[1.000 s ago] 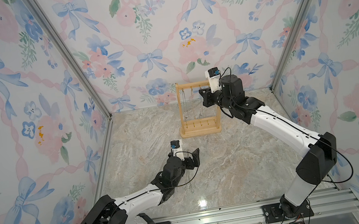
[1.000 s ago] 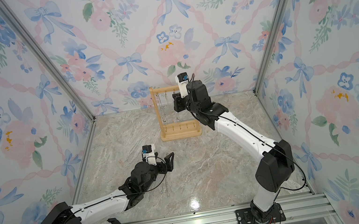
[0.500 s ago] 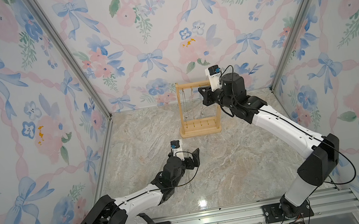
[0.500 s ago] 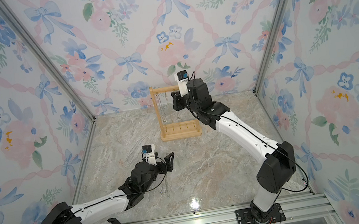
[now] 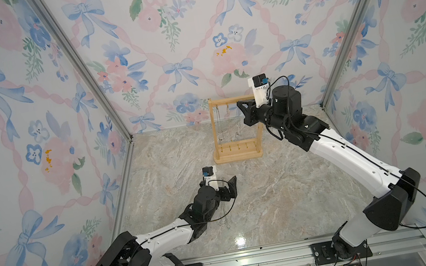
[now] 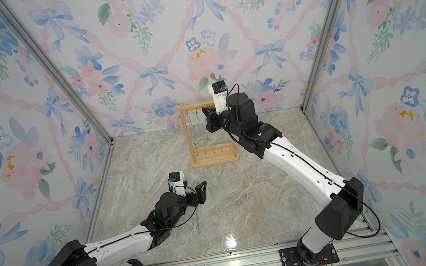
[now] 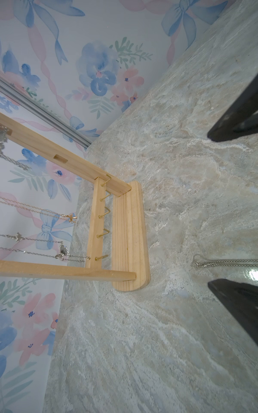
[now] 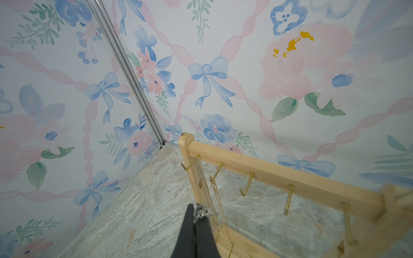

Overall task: Take the necklace off the jewelry display stand
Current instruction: Take off the necklace from the stand, then place the necklace at the center of the board.

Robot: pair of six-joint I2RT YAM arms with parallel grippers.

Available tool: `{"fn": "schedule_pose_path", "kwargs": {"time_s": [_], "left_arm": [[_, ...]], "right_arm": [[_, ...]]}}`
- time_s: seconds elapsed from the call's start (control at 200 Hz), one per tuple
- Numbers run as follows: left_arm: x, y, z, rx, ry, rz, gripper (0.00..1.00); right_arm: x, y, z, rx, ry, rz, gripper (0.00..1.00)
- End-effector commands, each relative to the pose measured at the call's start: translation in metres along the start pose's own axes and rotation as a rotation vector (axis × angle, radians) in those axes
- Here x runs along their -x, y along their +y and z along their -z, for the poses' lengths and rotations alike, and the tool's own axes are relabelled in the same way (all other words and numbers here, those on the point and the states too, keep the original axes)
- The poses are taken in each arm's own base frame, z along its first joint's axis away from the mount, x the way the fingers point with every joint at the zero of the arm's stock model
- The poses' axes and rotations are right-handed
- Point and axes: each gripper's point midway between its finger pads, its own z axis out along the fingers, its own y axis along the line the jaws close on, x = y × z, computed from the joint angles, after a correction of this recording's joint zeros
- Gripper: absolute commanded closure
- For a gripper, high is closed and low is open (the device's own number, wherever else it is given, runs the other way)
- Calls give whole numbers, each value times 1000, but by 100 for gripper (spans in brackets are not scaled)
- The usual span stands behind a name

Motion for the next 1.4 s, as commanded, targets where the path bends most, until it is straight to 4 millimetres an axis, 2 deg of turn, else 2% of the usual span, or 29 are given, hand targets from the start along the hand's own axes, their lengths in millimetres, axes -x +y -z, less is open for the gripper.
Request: {"fn": "schedule_pose_path", "kwargs": {"time_s": [0.0, 0.175, 0.35, 0.555, 0.705, 1.07, 1.395], "left_arm": [[9, -1, -1, -1, -26, 4, 2], [11, -1, 2, -7, -33, -4, 2], [16, -5, 5, -19, -46, -23, 2], [21, -19, 11, -68, -63, -59, 2], [22, -31, 16, -114, -76, -95, 2], [21, -63, 33, -323, -124, -178, 2], [-2, -91, 37, -515, -65, -250, 2]], "right_arm": [[2, 9, 17, 30, -18, 12, 100], [-9, 12, 40, 56, -15, 18, 100], [-29, 15, 66, 99, -9, 25, 100], [-55, 14, 96, 126, -23, 36, 100], [-77, 11, 111, 144, -30, 25, 100], [-133, 2, 128, 182, -65, -60, 100], [-175, -7, 140, 187, -63, -109, 100]]}}
